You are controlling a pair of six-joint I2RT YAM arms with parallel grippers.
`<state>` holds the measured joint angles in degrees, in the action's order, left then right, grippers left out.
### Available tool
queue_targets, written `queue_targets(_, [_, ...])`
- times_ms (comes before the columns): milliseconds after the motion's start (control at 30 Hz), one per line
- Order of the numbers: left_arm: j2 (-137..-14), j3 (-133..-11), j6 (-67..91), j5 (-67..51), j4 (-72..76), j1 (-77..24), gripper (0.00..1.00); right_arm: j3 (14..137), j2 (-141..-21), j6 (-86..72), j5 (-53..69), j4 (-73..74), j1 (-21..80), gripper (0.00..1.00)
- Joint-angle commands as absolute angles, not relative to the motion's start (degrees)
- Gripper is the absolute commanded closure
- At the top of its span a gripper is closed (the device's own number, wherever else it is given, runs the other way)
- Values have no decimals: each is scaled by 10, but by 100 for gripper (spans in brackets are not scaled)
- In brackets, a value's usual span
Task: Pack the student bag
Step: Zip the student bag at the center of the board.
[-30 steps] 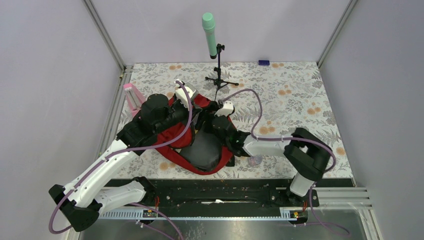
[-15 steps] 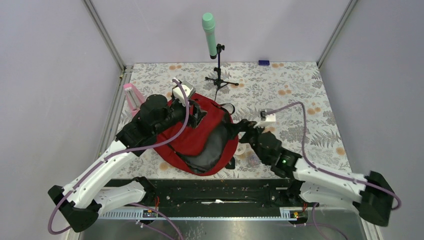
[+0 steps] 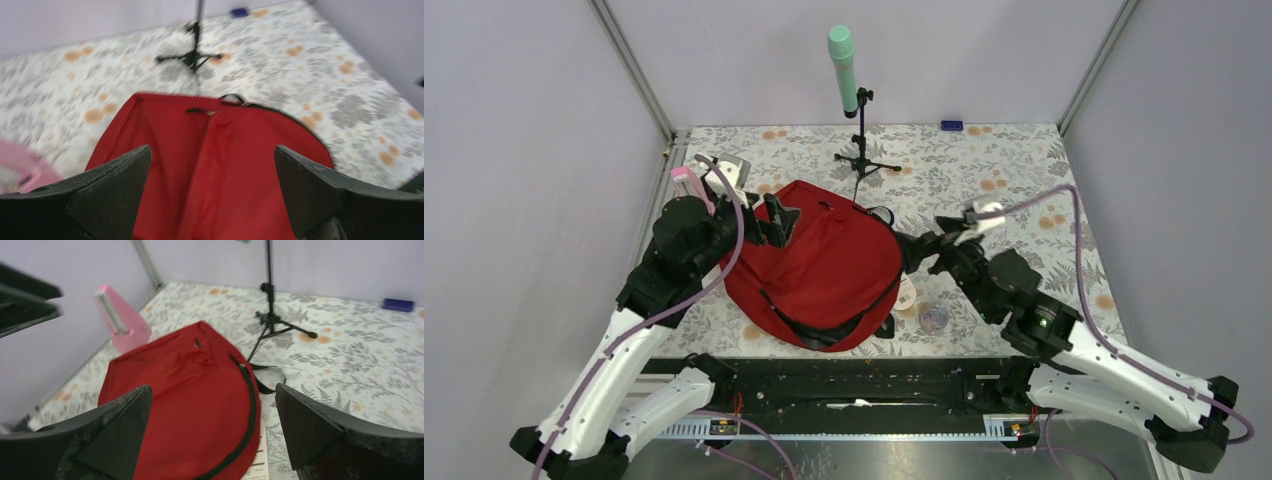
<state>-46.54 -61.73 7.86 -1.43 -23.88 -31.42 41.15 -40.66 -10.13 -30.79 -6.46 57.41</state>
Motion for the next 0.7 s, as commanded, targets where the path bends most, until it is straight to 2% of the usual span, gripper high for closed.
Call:
queue_targets(0, [-469,-567,139,-56,-269,-210,1,505,-518,-73,-151,34,576,3])
queue_targets(167, [-462,-537,138,-115,-279,-99,1,588,-667,-135,-19,40,577,19])
queue_targets(267, [-469,-511,143,-107,-268,-56,1,630,-750,-177,41,20,590,24])
queue_targets(433, [-478,-484,149,-96,-258,-26,1,720,-873,-168,29,45,647,27])
queue_targets(667, [-449,-471,136,-10,-277,-23,1,857,-1026,-159,17,104,698,33])
